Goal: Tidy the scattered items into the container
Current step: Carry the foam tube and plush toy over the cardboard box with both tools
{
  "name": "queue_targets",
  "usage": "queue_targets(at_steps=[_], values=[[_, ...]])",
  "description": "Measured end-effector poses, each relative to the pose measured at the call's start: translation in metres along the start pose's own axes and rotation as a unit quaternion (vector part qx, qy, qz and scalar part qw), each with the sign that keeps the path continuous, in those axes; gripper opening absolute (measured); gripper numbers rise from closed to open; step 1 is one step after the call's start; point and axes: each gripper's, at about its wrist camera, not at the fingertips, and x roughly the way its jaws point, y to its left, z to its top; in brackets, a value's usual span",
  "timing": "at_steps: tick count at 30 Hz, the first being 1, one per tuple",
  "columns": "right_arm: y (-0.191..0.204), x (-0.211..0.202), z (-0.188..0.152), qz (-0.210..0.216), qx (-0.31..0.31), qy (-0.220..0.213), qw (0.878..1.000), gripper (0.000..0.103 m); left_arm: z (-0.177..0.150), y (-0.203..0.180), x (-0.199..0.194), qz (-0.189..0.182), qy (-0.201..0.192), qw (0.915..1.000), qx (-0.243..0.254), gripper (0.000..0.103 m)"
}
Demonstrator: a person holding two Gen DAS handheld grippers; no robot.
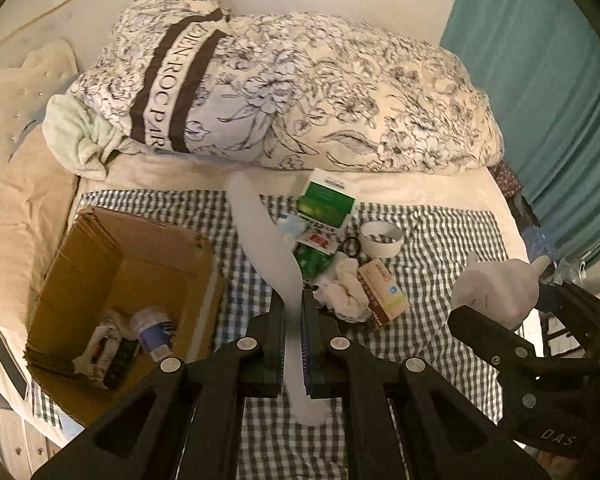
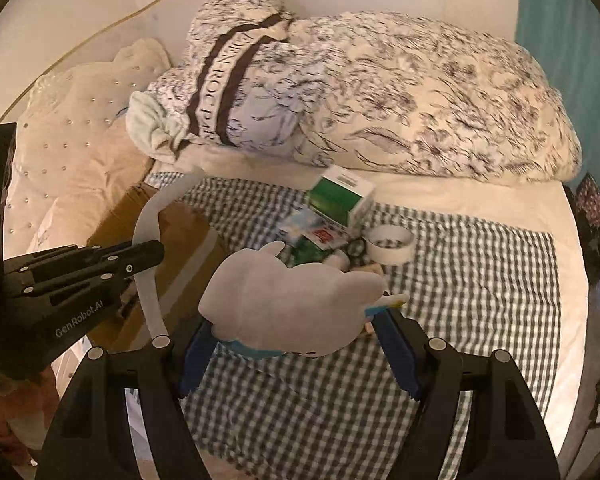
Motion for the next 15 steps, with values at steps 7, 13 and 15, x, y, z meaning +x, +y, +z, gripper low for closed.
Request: queue_targets(at_steps=[7,13,15], values=[[0.045,0.016,0.018,0.026,-0.035,-0.005,0.999,0.073,0.002,0.041,-0.006,0.016,0.003,0.9996,-0.022,0.006],[0.083,0.041,0.029,0.053,-0.059,-0.001,0.997,0.073,-0.003,0.084,-0.003,0.037,0.011,0.9981,-0.049,0.006],[0.097,0.051,0.032,0.061,-0.067,0.003,0.996,0.073,-0.005,0.102,-0.001,0.046,0.015,0.9970,-0.060,0.006]])
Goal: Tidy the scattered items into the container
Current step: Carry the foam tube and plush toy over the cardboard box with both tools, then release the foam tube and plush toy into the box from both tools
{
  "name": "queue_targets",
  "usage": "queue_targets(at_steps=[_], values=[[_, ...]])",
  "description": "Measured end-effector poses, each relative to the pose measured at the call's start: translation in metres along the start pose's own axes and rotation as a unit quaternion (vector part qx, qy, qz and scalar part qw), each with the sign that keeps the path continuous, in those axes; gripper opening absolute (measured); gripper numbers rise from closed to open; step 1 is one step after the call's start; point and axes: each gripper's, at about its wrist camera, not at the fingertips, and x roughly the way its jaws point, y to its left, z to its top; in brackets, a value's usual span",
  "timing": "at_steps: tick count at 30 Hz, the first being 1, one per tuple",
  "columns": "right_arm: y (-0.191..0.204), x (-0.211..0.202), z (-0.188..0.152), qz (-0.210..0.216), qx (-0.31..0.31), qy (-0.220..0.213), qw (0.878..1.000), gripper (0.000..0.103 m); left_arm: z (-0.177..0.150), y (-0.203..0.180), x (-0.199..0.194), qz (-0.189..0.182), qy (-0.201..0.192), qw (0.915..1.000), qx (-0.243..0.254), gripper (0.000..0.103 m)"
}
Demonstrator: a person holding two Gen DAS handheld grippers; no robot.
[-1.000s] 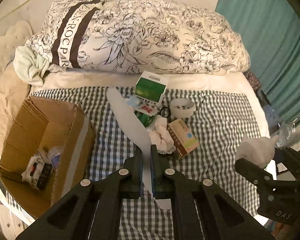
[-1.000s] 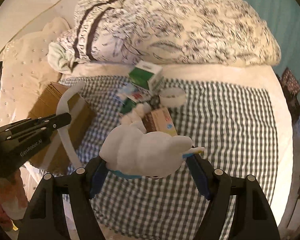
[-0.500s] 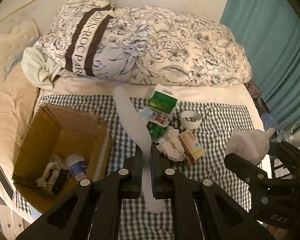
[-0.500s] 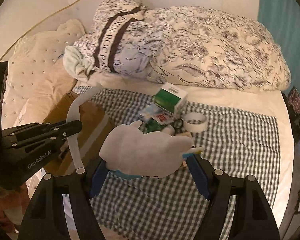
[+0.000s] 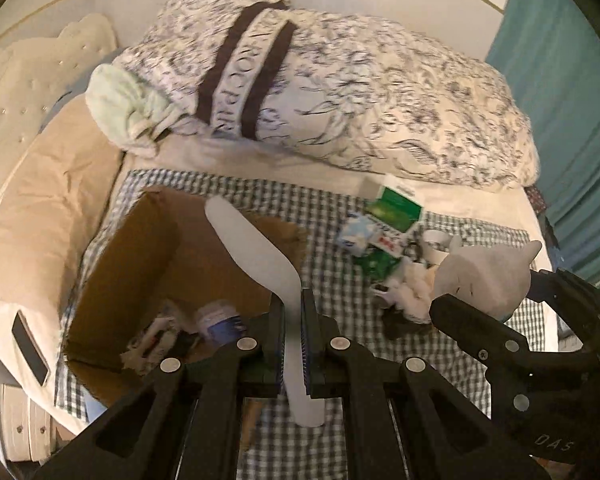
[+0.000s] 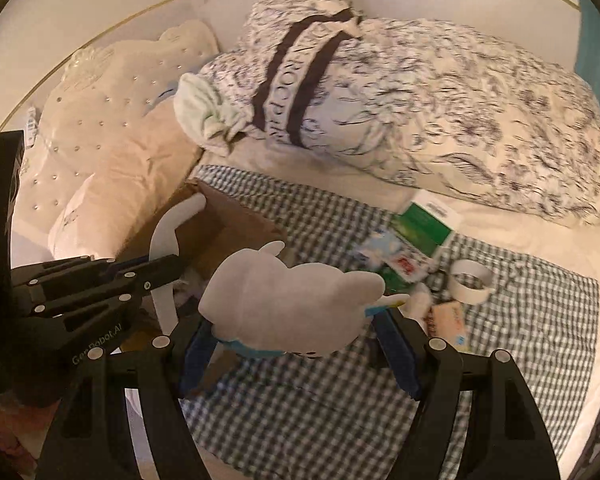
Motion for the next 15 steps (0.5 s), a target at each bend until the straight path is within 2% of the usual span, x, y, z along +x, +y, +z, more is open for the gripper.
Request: queue_targets(at_steps=[8,15], values=[[0.040,0.045,0.015,0.021,-0.025,0.024,0.999,0.073,-0.005,0.058,0.023,0.019,0.028,0.9987,-0.039,0.006],[0.066,0.080,0.023,0.032,-0.044,0.048,0.997,0.073,-0.017,0.089,0.042,0.023,0.051,0.9961,-0.068,0.006]])
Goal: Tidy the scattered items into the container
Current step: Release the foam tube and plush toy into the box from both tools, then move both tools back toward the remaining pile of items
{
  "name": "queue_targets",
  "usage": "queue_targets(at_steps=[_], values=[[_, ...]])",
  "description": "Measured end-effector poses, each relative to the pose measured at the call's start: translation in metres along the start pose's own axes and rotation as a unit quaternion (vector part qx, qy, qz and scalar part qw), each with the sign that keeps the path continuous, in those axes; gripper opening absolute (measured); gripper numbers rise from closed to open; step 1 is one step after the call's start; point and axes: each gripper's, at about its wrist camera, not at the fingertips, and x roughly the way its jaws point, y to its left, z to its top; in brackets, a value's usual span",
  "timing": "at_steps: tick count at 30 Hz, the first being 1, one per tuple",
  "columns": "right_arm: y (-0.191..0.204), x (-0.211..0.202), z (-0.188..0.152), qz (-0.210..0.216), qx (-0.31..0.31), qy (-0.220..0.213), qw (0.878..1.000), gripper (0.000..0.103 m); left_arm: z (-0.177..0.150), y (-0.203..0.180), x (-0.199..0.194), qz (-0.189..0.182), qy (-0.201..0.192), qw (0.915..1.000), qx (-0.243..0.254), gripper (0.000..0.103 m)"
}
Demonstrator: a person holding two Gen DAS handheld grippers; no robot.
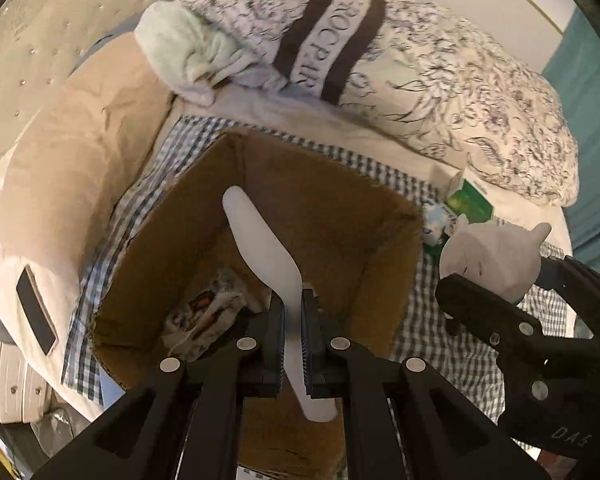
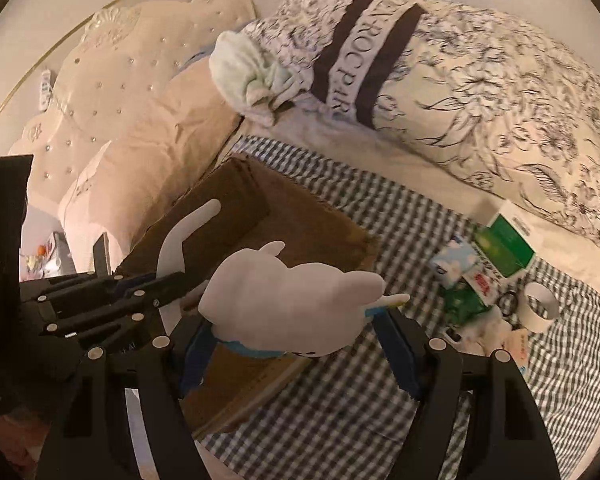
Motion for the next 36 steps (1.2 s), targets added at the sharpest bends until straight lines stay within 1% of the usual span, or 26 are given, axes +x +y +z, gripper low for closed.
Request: queue_targets(at_steps=[2,4,5,6,7,8,9,10,11,13,14,15,22,24,25,27,30,36], values=[[0.004,0.009,0.003,0.002,-0.004,0.005,1.000,0.073,-0.002,0.008,0.005,0.003,0.006,1.0000,-0.005,0.006],[0.009,0.016,0.005,0.005,-0.007,0.008,1.000,0.073,-0.003,0.015,0.010,-0.001,0.018,0.9997,-0.015,0.014],[0.010,0.018,0.006,0.006,-0.007,0.007,1.000,0.074,-0.003,0.018,0.013,-0.007,0.024,0.9995,-0.020,0.021],[0.012,0.019,0.008,0.006,-0.006,0.004,1.000,0.076,-0.002,0.022,0.016,-0.012,0.034,0.9990,-0.026,0.026],[0.013,0.021,0.010,-0.001,-0.004,0.001,1.000,0.087,-0.002,0.024,0.018,-0.010,0.039,0.9988,-0.030,0.030],[0.014,0.021,0.011,-0.008,-0.003,-0.003,1.000,0.092,-0.001,0.027,0.019,-0.004,0.040,0.9986,-0.033,0.043],[0.015,0.021,0.012,-0.009,-0.003,-0.008,1.000,0.093,0.000,0.028,0.020,0.001,0.042,0.9985,-0.035,0.062],[0.016,0.020,0.014,-0.009,-0.003,-0.013,1.000,0.093,0.001,0.029,0.020,0.006,0.042,0.9984,-0.038,0.069],[0.016,0.019,0.015,-0.011,-0.002,-0.017,1.000,0.093,0.002,0.030,0.020,0.006,0.040,0.9984,-0.040,0.074],[0.015,0.019,0.018,-0.020,0.001,-0.020,1.000,0.093,0.004,0.031,0.019,0.007,0.039,0.9983,-0.042,0.075],[0.014,0.018,0.019,-0.021,0.004,-0.020,1.000,0.093,0.005,0.031,0.020,0.014,0.043,0.9981,-0.042,0.079],[0.013,0.017,0.019,-0.021,0.008,-0.021,1.000,0.093,0.005,0.032,0.021,0.019,0.046,0.9978,-0.044,0.080],[-0.005,0.004,0.013,-0.038,0.029,-0.025,0.999,0.093,0.009,0.025,0.021,0.021,0.051,0.9970,-0.055,0.080],[-0.013,-0.002,0.011,-0.044,0.038,-0.029,0.998,0.093,0.010,0.018,0.021,0.034,0.052,0.9968,-0.050,0.080],[-0.017,-0.006,0.008,-0.046,0.042,-0.031,0.998,0.093,0.010,0.014,0.021,0.038,0.052,0.9968,-0.048,0.080],[-0.025,-0.014,0.004,-0.053,0.049,-0.035,0.997,0.093,0.009,0.005,0.019,0.030,0.052,0.9972,-0.045,0.081],[-0.040,-0.029,-0.005,-0.064,0.061,-0.042,0.995,0.093,0.007,-0.015,0.015,0.027,0.048,0.9979,-0.033,0.081],[-0.084,-0.063,-0.033,-0.093,0.100,-0.050,0.989,0.093,0.000,-0.069,0.007,0.012,0.040,0.9991,0.005,0.081]])
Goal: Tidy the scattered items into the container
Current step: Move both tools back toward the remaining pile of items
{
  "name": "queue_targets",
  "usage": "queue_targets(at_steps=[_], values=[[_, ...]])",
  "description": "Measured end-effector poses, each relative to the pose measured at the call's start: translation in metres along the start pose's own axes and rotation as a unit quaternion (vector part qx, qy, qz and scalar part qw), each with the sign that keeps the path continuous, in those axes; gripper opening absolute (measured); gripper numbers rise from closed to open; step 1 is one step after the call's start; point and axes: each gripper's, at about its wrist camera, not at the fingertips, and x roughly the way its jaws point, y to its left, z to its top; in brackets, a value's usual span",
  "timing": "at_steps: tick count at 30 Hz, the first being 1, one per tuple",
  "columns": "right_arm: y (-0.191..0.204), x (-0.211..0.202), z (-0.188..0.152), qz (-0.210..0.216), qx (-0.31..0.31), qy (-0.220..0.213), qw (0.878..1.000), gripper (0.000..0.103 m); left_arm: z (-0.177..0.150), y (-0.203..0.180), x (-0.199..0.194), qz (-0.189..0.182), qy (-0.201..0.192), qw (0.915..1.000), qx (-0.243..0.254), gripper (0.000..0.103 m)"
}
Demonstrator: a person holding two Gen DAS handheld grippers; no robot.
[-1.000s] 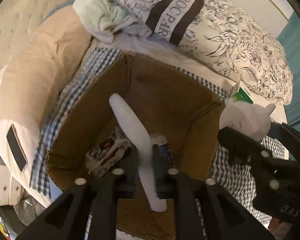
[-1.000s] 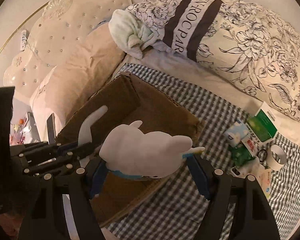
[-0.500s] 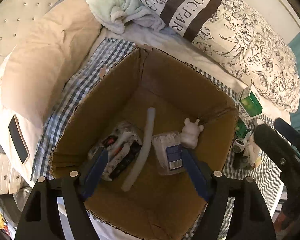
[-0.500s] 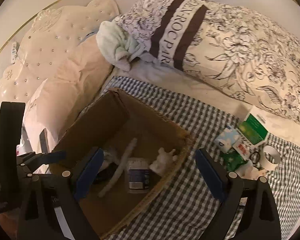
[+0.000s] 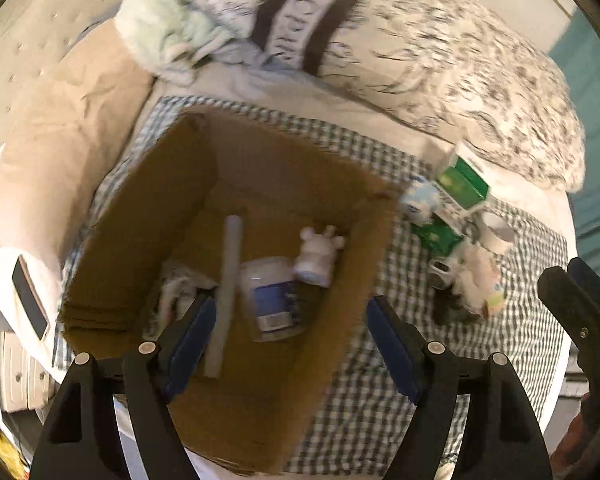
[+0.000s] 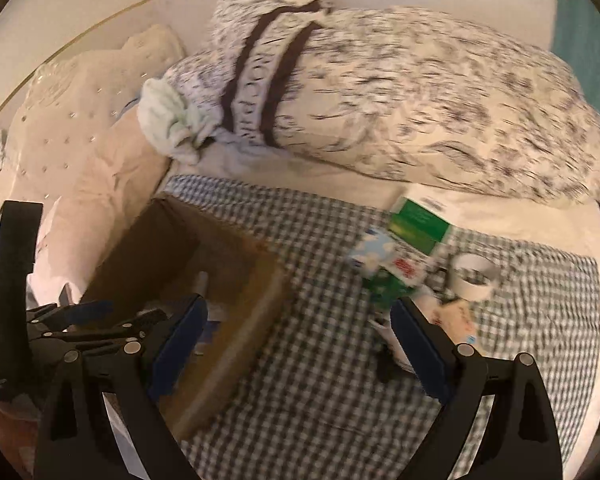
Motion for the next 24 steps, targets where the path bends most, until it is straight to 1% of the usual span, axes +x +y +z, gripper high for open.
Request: queue_targets(at_steps=[6,15,18,20,21,24], values=[[-0.053,-0.028,-0.018,-0.025,0.034,-0.006,0.999,0.093,-0.016,-0.056,-0.005,-0.012,0.000,0.9995,0.029,0.081],[-0.117,-0.067,-0.043,-0.047,0.053,-0.011,0.997,0.093,-0.039,-0.131,-0.012,-0.023,-0.003,0.9985,0.050,0.081],[-0.140,-0.076,-0.049,-0.051,0.063,-0.012,0.997,0.093,-0.046,-0.153,-0.012,-0.016,-0.007,0.9982,0.058,0.081],[-0.153,-0.079,-0.055,-0.054,0.070,-0.012,0.996,0.093,-0.050,-0.166,-0.010,0.003,-0.016,0.9982,0.058,0.081],[-0.158,-0.080,-0.057,-0.055,0.074,-0.012,0.996,0.093,-0.052,-0.171,-0.008,0.006,-0.016,0.9982,0.057,0.081],[-0.177,-0.082,-0.066,-0.062,0.085,-0.010,0.994,0.093,-0.055,-0.181,0.002,0.002,-0.006,0.9987,0.050,0.081]])
